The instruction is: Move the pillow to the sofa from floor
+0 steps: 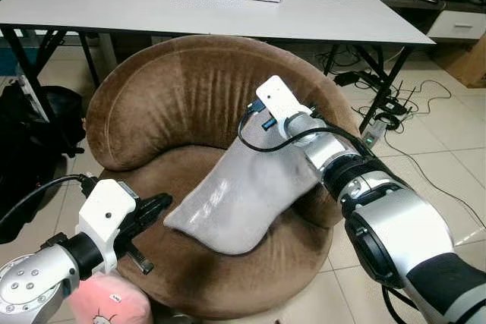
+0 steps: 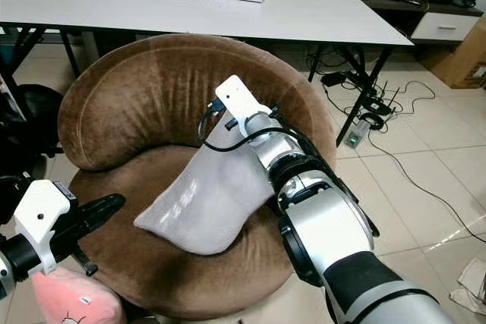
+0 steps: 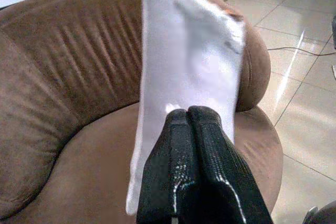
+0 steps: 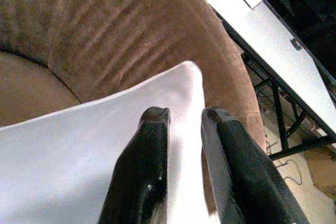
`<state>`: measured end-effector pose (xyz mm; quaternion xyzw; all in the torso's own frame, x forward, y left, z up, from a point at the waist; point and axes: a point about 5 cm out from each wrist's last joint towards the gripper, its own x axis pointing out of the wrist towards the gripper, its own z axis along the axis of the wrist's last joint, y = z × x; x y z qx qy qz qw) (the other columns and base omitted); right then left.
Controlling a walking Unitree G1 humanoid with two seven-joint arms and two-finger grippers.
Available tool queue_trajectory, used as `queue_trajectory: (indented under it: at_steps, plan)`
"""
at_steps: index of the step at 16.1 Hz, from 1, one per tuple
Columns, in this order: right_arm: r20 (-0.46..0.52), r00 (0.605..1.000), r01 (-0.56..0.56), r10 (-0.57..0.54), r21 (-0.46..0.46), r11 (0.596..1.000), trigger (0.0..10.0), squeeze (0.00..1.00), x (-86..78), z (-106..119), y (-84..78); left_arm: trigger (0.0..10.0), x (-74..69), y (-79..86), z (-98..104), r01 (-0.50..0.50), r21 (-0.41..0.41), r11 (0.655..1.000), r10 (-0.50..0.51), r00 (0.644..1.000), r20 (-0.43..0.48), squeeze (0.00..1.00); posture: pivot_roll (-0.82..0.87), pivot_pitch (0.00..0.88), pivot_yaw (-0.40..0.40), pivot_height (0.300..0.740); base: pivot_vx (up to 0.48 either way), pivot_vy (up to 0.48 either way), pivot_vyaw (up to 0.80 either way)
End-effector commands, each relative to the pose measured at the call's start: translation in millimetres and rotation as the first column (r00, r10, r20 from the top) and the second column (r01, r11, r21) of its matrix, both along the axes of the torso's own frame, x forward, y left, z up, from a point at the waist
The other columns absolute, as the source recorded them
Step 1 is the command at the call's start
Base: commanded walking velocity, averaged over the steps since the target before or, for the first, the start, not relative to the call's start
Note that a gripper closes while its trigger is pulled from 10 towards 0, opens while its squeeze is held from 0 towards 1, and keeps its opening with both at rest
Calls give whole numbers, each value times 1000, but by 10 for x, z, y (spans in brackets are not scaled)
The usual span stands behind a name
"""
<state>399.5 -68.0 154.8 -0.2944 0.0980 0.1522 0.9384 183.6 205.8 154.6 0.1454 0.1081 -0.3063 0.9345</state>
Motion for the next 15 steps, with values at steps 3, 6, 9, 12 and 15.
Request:
queue_trajectory:
  at_steps: [3,6,9,12,15]
  plan:
    - [11,999,-42,42,-1,999,10000,1000,30,110,48,10000,-4,-8,36,7,11,1000,-7,1000,11,0,259,26,-121,740,0,0,0]
    - [-50,993,-105,110,88,991,10000,0,-33,-12,103,10000,61,-79,-55,-30,-35,999,30,999,11,0,236,0,-113,740,0,0,0]
    - [-95,992,-61,85,229,972,10000,0,-104,-219,-48,10000,278,-176,-154,-194,-105,975,202,977,69,0,200,0,-97,740,0,0,0]
    - [-128,988,119,-84,296,948,10000,0,-196,-467,-471,10000,541,-133,-269,-431,-116,895,441,893,90,0,162,0,-70,740,0,0,0]
    - [-154,972,222,-178,353,909,10000,0,-367,-626,-685,10000,620,-213,-361,-452,-121,884,462,883,80,0,129,0,-39,740,0,0,0]
